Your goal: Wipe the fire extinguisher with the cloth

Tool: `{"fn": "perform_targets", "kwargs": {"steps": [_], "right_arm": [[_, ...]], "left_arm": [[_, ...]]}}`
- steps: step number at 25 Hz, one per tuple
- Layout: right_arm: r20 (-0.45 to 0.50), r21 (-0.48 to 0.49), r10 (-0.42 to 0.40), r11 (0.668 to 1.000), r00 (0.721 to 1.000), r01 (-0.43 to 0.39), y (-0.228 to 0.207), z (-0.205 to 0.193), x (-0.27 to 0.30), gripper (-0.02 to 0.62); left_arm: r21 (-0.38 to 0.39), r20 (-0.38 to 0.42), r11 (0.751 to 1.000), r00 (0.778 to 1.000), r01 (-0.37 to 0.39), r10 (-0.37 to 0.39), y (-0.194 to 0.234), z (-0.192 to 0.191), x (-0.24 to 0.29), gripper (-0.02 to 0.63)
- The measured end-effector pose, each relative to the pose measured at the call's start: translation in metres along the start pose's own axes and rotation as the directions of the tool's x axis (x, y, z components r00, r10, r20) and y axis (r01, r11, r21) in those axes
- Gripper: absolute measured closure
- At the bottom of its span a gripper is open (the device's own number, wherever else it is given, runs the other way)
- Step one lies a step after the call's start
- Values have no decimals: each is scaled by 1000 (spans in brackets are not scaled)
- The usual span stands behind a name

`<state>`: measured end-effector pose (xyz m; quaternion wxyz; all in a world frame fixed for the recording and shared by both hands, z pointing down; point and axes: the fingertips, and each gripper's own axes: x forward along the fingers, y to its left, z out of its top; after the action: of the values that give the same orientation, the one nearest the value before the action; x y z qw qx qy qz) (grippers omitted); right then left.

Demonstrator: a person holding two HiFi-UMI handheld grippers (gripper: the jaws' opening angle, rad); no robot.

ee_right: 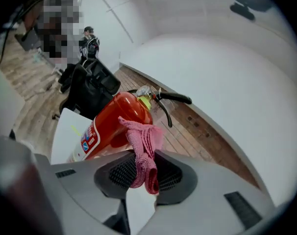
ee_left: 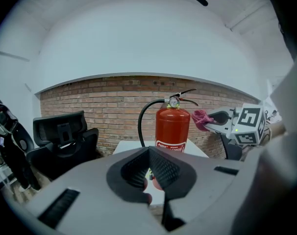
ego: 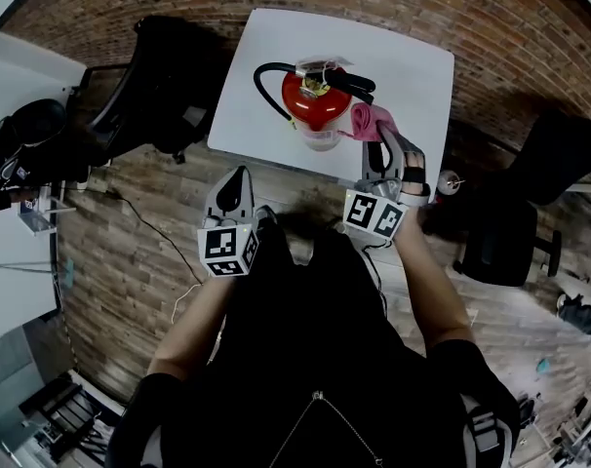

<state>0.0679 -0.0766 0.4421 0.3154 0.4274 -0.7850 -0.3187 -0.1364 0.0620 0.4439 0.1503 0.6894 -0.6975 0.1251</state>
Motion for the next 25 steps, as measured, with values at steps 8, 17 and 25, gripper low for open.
{"fn": "perform_targets", "kwargs": {"steps": [8, 17, 25], "right_arm": [[-20, 348, 89, 934, 996, -76, -7, -43, -28, 491], [-5, 600, 68, 798, 998, -52, -50, -24, -55, 491], [-29, 778, 129, 625, 991, -59, -48, -21, -58, 491]], "left_arm": [[45, 12, 994, 995, 103, -103, -22, 15, 14, 576], [65, 120, 949, 941, 310, -315, -45, 56, 31, 575], [79, 152, 909, 897, 408, -416, -39, 67, 51, 576]]}}
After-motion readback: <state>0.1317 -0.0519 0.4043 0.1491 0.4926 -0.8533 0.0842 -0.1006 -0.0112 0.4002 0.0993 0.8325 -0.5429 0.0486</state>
